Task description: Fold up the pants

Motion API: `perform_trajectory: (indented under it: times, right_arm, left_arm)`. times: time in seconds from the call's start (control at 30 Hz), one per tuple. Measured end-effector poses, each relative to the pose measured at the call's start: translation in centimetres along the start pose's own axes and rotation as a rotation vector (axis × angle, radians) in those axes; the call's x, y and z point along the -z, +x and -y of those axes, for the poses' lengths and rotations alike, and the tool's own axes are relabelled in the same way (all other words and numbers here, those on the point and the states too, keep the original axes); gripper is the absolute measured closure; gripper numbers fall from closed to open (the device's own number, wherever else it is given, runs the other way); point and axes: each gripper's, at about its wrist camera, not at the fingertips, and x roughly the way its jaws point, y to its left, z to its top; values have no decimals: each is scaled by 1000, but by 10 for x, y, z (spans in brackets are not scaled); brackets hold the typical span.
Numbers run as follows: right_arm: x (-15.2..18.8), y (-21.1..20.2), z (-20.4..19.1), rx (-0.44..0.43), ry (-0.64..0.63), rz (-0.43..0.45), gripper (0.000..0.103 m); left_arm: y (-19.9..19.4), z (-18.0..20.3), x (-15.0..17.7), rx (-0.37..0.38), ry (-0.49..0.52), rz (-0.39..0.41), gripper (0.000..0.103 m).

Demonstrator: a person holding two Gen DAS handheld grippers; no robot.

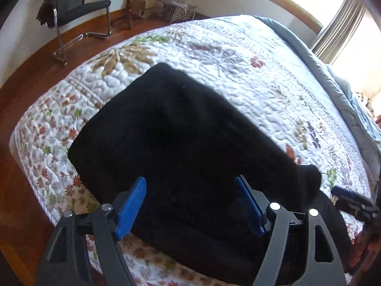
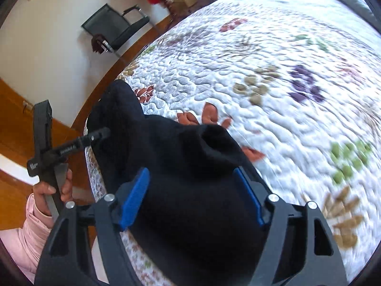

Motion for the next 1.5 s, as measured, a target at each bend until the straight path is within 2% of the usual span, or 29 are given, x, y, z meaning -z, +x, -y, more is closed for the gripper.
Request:
perform_trajectory:
  times: [0.17, 0.23, 0.3, 0.4, 0.5, 0.57, 0.63, 0.67, 0.7, 0.77, 0.83, 0.87, 0.9, 1.0, 1.13, 1.17, 1.2, 1.27, 1.4, 1.5]
  right_arm:
    - [-14, 32, 3, -28, -39, -56, 39]
    - [-16, 38, 2, -30, -54, -78, 56]
    - [-18, 45, 0, 14, -81, -89, 92]
    - [-24, 39, 4, -11, -67, -44, 100]
    - [-36, 24, 21, -28, 16, 39, 100]
    - [-39, 37, 29, 8, 30, 7, 100]
    - [-37, 56, 33, 37, 32, -38, 98]
    - [-37, 58, 35, 44, 39, -33, 91]
    - [-35, 53, 37, 44, 53, -12, 77]
    - [-29, 35, 40, 14, 77, 20, 63]
    - [-14, 7, 38, 11, 53, 61, 62]
    - [-2, -12, 37, 46, 35, 79, 59]
    - [14, -34, 41, 81, 39, 95, 56]
    - [67, -86, 63, 102, 115, 154, 53]
    - [161, -142, 102, 216, 277, 182, 49]
    - [193, -155, 112, 237, 336, 182, 49]
    - [209, -161, 117, 244, 368, 186, 49]
    - [248, -172, 122, 224, 445, 200, 49]
    - [281, -174, 112, 145, 497, 236, 49]
    - [294, -179, 111, 183, 542, 255, 49]
  left_arm:
    - [5, -7, 3, 33, 5, 18, 21]
    - [6, -9, 5, 47, 0, 24, 18]
    - [7, -7, 4, 51, 3, 28, 17]
    - [6, -6, 4, 43, 13, 43, 16]
    - [11, -9, 5, 24, 4, 48, 16]
    - [14, -10, 5, 20, -10, 49, 16]
    - [19, -6, 5, -15, 14, 43, 16]
    - [20, -3, 6, -33, 32, 40, 16]
    - [20, 2, 7, -55, 58, 40, 16]
    - [17, 9, 8, -94, 96, 41, 16]
    - [9, 16, 12, -149, 114, 47, 16]
    - [4, 20, 15, -146, 118, 49, 16]
    - [-6, 30, 21, -111, 130, 54, 16]
    - [-20, 63, 42, -18, 190, 41, 16]
    - [-19, 123, 80, 145, 281, -47, 16]
    - [-17, 134, 87, 166, 300, -63, 16]
    - [-14, 153, 101, 189, 335, -84, 16]
    - [-8, 177, 118, 199, 382, -119, 16]
    - [-4, 211, 145, 199, 436, -137, 16]
    - [-8, 232, 161, 214, 489, -140, 16]
